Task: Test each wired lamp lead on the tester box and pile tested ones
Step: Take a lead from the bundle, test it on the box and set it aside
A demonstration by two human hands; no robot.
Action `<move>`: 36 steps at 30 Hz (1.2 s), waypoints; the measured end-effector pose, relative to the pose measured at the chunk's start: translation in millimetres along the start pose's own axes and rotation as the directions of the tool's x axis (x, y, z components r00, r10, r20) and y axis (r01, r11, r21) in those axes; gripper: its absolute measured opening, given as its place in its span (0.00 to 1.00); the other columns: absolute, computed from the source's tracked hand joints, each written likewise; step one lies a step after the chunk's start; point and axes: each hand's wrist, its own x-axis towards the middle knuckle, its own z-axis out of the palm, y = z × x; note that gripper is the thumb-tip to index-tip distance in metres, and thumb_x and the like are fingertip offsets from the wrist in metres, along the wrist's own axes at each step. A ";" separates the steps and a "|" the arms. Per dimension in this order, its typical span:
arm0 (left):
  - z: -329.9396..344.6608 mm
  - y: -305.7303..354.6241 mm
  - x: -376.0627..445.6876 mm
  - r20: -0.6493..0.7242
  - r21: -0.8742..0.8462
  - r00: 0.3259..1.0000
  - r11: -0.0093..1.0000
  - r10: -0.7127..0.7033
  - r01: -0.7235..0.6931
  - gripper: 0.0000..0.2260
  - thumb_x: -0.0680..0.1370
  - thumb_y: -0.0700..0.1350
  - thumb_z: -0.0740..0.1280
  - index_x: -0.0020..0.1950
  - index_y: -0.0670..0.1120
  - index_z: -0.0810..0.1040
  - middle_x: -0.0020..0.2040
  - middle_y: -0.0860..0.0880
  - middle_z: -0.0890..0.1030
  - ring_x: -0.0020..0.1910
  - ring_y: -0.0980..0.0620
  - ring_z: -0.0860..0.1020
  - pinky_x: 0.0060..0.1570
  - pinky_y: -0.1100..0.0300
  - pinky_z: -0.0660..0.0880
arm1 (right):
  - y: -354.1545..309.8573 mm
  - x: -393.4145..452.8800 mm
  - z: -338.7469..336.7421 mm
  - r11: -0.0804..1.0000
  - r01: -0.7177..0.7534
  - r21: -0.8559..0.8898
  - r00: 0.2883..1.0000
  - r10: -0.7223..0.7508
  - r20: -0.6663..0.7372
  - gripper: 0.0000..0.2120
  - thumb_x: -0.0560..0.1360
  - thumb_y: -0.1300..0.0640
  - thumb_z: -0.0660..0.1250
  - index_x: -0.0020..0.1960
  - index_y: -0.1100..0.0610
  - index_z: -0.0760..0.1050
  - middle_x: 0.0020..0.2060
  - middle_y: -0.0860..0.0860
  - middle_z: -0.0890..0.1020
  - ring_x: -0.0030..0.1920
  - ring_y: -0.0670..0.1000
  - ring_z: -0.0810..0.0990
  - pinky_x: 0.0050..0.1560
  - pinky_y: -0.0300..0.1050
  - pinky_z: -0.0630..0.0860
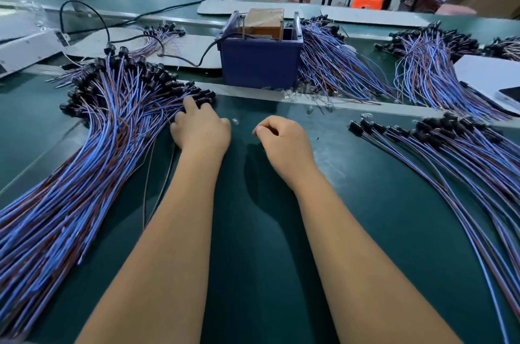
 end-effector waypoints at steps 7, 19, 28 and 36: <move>5.8 -0.2 -5.2 -0.113 -0.057 0.993 0.998 -0.026 0.020 0.16 0.81 0.46 0.58 0.67 0.45 0.69 0.68 0.39 0.66 0.64 0.38 0.69 0.62 0.47 0.65 | 1.2 2.4 -0.8 0.998 -0.022 0.064 1.000 0.022 -0.007 0.09 0.76 0.56 0.61 0.41 0.52 0.79 0.32 0.41 0.78 0.48 0.52 0.76 0.44 0.45 0.70; -16.2 9.7 -20.8 -0.482 -0.714 0.876 0.568 0.026 -0.410 0.09 0.80 0.39 0.66 0.59 0.46 0.81 0.49 0.53 0.68 0.40 0.65 0.73 0.47 0.75 0.69 | -6.8 1.7 -2.9 0.913 -0.001 0.409 0.998 0.024 -0.053 0.10 0.81 0.59 0.59 0.46 0.54 0.78 0.34 0.50 0.80 0.37 0.48 0.78 0.41 0.45 0.77; -21.7 80.7 -85.7 -0.327 -0.905 0.845 0.116 0.424 -0.409 0.11 0.71 0.34 0.70 0.49 0.46 0.86 0.43 0.52 0.77 0.44 0.55 0.80 0.51 0.62 0.75 | -7.9 11.3 -23.2 0.118 -0.240 0.963 0.965 -0.075 0.250 0.11 0.78 0.55 0.56 0.53 0.58 0.74 0.49 0.55 0.74 0.57 0.56 0.70 0.63 0.49 0.63; -13.0 58.8 -73.8 0.178 -0.960 0.432 0.059 0.884 0.274 0.11 0.74 0.36 0.65 0.44 0.43 0.87 0.39 0.51 0.83 0.37 0.57 0.78 0.43 0.66 0.77 | 4.7 6.8 -43.7 0.000 -0.210 0.978 0.966 0.157 0.207 0.07 0.69 0.55 0.70 0.41 0.59 0.82 0.38 0.53 0.82 0.38 0.48 0.83 0.42 0.39 0.81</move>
